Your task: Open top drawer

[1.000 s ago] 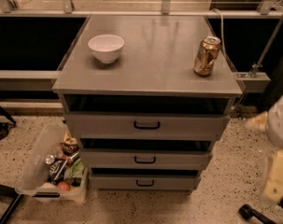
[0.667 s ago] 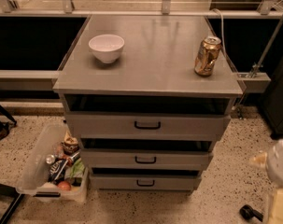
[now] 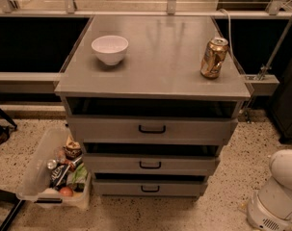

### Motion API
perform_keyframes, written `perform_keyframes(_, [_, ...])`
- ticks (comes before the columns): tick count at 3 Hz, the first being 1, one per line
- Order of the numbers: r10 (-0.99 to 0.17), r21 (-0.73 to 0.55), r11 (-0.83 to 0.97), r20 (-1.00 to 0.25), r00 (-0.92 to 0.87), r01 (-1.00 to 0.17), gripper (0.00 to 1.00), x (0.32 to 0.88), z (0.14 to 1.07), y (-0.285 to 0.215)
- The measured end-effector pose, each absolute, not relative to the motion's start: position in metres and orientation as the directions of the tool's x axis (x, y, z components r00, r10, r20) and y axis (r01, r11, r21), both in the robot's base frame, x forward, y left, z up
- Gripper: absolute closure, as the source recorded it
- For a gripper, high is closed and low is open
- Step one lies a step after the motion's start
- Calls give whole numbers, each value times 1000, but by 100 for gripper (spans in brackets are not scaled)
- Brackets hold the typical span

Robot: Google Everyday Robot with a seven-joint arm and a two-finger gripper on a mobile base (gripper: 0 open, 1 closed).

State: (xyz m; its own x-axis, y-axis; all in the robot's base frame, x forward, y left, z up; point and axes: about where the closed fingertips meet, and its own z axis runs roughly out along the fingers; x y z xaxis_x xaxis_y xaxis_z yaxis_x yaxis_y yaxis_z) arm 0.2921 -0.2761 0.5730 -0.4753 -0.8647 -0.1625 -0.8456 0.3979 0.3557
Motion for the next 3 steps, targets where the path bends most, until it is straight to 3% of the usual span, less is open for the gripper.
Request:
perform_keyframes(2, [-883, 327, 336, -217, -416, -883, 0, 293, 594, -269])
perform_keyframes(3, [-891, 292, 177, -357, -279, -940, 0, 252, 674, -226])
